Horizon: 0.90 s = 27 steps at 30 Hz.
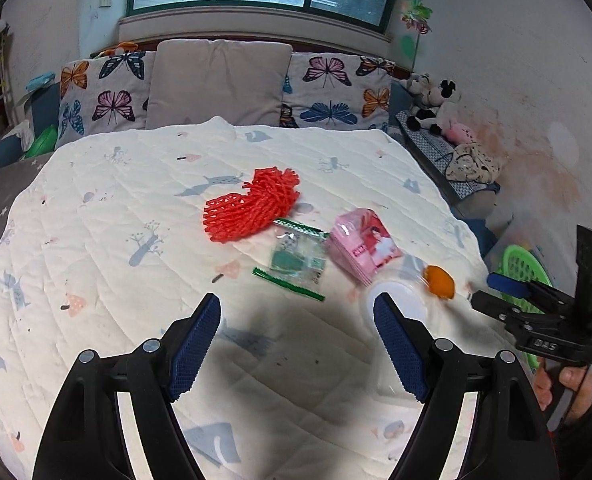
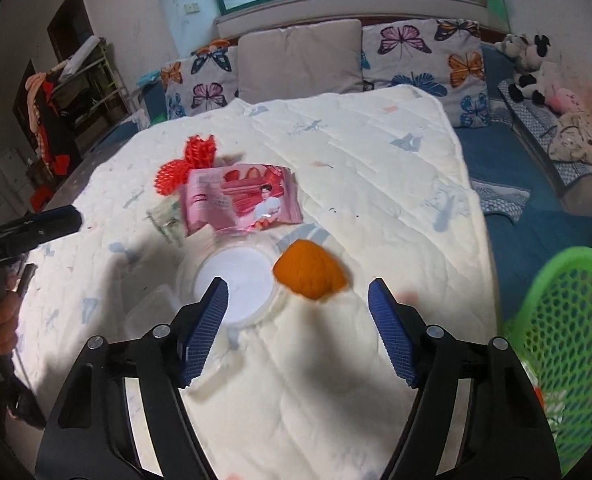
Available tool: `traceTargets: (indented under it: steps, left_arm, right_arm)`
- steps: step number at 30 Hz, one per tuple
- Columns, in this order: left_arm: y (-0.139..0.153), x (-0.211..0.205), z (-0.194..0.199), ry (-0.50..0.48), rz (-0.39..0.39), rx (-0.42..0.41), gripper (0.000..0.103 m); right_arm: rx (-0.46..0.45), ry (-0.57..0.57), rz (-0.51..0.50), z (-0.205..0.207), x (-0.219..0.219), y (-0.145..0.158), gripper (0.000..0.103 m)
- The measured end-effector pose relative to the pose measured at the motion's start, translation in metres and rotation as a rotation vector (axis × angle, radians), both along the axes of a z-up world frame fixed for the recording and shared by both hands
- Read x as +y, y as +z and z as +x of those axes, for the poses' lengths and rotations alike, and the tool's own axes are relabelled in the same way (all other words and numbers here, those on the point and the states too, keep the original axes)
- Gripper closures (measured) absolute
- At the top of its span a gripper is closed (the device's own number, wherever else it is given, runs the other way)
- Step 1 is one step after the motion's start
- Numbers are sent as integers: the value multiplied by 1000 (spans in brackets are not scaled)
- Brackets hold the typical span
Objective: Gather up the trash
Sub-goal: 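Grasp the orange peel with the right tool while the left tool grasps the pink wipe pack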
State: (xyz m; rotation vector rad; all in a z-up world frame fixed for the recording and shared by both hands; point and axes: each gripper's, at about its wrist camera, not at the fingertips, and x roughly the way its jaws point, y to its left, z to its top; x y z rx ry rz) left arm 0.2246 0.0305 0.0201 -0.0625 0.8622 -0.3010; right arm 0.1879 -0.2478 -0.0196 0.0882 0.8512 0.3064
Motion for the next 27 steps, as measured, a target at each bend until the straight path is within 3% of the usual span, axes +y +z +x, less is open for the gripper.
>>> traceTargets:
  steps: [13,15,27]
  left_arm:
    - [-20,-26,38,-53,-53,44,28]
    - [-22,-34,43,-67,-52,46,29]
    - [-38,-72,72,-106,-44,70,41]
  right_arm:
    - [86,17,35,38,-4,-36,46]
    - [84,24,42,39,-5,-37,52]
    - [58,22,74,24,-12,-25,63]
